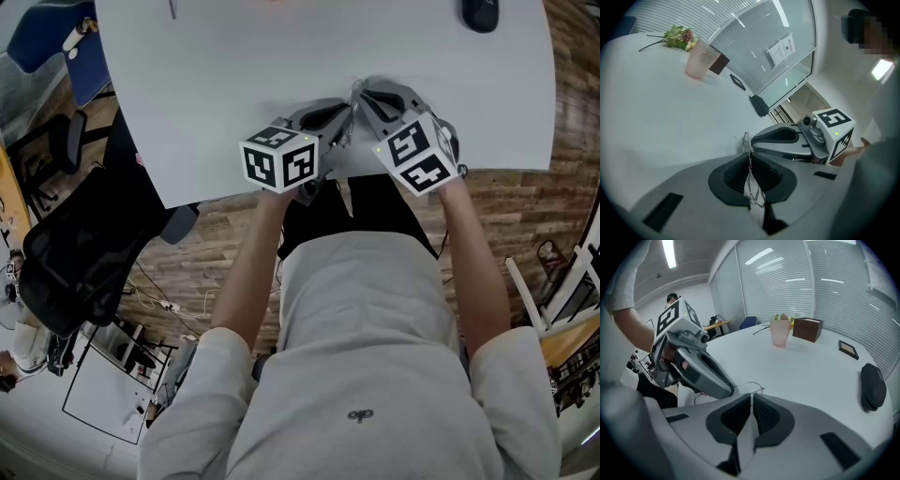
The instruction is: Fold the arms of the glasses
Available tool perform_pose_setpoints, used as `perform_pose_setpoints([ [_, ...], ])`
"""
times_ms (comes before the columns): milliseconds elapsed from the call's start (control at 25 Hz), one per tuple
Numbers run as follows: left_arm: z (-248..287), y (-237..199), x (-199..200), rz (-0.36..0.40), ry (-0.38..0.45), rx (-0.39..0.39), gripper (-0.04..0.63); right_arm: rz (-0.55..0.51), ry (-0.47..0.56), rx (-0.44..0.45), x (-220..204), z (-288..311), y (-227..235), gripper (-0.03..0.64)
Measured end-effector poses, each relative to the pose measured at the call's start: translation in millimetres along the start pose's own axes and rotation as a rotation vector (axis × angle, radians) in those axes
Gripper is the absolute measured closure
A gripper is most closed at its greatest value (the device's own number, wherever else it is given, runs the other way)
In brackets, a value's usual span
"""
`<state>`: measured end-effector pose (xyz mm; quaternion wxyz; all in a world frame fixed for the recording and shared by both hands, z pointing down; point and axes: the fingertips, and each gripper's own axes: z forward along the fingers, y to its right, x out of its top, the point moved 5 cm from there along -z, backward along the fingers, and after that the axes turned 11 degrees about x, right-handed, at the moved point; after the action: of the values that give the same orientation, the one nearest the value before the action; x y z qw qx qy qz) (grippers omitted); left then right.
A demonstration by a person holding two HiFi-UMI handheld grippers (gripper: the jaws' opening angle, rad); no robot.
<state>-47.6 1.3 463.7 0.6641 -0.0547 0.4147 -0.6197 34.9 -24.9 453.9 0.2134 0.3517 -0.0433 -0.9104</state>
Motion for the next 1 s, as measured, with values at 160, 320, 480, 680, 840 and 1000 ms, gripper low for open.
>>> perform_pose_setpoints([
  [160,-2,0,0,0.001,0.001,0.001,0.564,0.002,-0.006,0.001,0,1,-1,0.594],
  [320,-4,-1,1,0.001,0.004,0.003,0.563,-0.003,0.000,0.003,2,1,-2,0.592],
  [480,-6,0,2,0.003,0.008,0.003,0.563,-0.003,-0.002,0.004,1,0,-2,0.592],
  [680,-7,4,3,0.023,0.006,0.013,0.563,0.000,-0.006,0.004,-2,-1,-3,0.592],
  [840,-9,5,3,0.036,0.005,0.030,0.563,-0.005,-0.005,-0.001,-4,-4,-3,0.592],
  [1000,-9,6,5,0.047,-0.003,0.058,0.563,-0.007,-0.005,-0.009,-6,-10,-2,0.592],
])
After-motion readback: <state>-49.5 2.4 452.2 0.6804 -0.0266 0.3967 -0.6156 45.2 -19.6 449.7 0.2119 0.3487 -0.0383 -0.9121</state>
